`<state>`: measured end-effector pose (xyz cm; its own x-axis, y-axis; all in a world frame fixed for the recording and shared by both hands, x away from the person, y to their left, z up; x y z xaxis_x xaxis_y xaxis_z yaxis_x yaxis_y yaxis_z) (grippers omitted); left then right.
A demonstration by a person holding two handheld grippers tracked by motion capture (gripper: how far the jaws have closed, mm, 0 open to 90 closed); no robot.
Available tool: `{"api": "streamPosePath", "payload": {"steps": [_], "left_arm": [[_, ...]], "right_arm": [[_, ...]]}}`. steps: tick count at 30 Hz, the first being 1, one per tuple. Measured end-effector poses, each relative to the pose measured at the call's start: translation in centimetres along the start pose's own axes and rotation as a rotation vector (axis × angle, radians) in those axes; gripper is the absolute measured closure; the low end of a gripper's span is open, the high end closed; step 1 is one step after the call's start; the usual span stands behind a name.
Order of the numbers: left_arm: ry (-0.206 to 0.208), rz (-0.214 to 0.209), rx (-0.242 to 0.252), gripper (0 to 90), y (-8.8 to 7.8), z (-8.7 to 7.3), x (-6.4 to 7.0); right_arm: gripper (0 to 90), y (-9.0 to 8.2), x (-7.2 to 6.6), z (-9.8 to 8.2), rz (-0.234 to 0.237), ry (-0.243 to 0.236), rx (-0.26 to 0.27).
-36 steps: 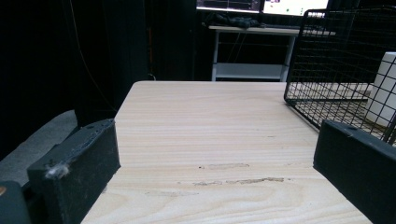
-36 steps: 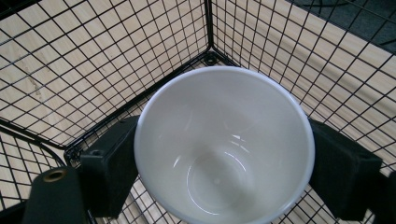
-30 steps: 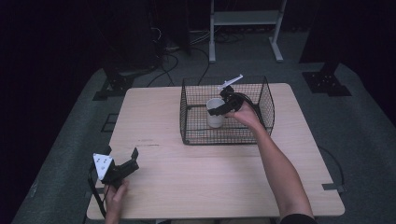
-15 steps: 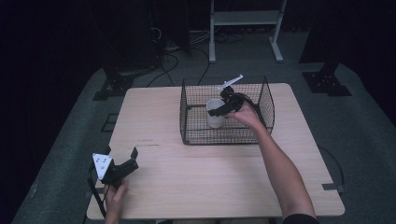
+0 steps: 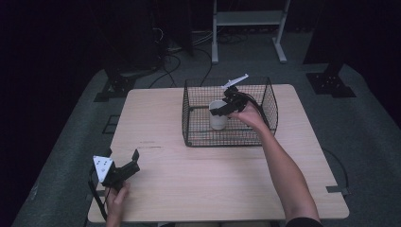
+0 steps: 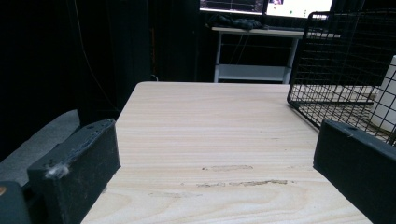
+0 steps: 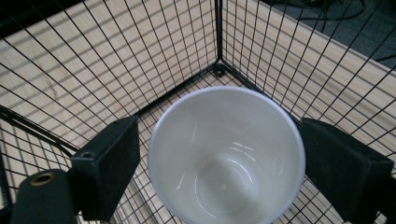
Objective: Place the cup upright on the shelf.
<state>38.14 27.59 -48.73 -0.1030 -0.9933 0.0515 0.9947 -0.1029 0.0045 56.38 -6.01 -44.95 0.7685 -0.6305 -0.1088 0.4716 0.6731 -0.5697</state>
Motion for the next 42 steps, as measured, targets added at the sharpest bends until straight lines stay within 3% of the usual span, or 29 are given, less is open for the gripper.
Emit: {"api": "streamPosePath", "payload": {"steps": [18, 35, 42], "left_arm": [[-0.002, -0.004, -0.004, 0.0, 0.0, -0.1, 0.1], [0.002, -0.009, -0.002, 0.0, 0.0, -0.1, 0.2], [0.002, -0.01, -0.002, 0.0, 0.0, -0.1, 0.2]], "right_arm": [[13.1, -3.3, 0.2, 1.6, -0.014, 0.02, 0.078], [13.1, -5.4, -2.1, 1.9, 0.032, -0.03, 0.108], [13.1, -6.1, -2.5, 1.2, 0.051, -0.027, 0.105]]}}
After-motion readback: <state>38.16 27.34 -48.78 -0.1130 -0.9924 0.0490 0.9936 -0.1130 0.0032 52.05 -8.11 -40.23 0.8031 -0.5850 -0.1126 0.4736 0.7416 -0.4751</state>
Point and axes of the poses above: each handheld gripper's, and its own axes: y roughly forward along the jaws, z roughly out of its top, x roughly to its right, the point moved 10 cm from there along y, roughly forward along the jaws, and after that the axes turned 7 degrees about x, right-handed, at the moved point
